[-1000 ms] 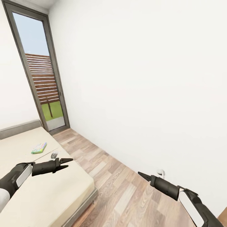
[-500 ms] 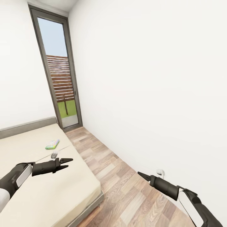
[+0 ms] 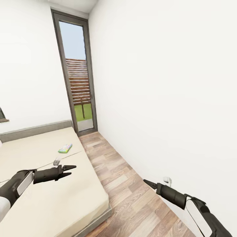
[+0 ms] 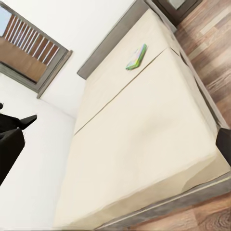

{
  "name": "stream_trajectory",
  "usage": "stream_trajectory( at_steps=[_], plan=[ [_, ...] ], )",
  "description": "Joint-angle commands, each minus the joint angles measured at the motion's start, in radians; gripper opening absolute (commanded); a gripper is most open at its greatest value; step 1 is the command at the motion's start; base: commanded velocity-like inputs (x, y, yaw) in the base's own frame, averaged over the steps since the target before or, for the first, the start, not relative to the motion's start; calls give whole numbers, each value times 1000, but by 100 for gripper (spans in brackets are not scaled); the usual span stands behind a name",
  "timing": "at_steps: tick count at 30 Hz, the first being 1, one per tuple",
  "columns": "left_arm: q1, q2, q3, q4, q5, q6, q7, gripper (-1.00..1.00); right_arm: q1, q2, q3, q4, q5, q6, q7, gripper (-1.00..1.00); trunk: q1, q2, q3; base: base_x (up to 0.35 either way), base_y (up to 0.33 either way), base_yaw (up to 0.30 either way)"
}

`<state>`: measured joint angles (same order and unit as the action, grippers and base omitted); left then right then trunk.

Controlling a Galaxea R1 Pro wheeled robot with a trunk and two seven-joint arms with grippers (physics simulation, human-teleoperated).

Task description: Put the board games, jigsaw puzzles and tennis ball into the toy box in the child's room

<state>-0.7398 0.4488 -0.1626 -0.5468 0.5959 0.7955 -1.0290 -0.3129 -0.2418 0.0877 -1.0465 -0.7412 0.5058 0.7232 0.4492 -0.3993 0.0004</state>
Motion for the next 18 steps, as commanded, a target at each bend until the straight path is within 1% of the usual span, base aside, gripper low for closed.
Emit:
stream_trajectory(
  at_steps=[1,9,18],
  plan=[
    [-1,1,-5,1,7,6,0,100,0,-1,1,0,-10,8,-2,100,1,-1,0,209,-234,292],
    [-1,1,-5,1,7,6,0,100,0,-1,2,0,-10,9,-2,100,1,-1,0,210,-235,292],
    [-1,1,-5,1,7,6,0,100,0,-1,29,-1,-11,10,-30,100,1,-1,0,203,-230,292]
  ],
)
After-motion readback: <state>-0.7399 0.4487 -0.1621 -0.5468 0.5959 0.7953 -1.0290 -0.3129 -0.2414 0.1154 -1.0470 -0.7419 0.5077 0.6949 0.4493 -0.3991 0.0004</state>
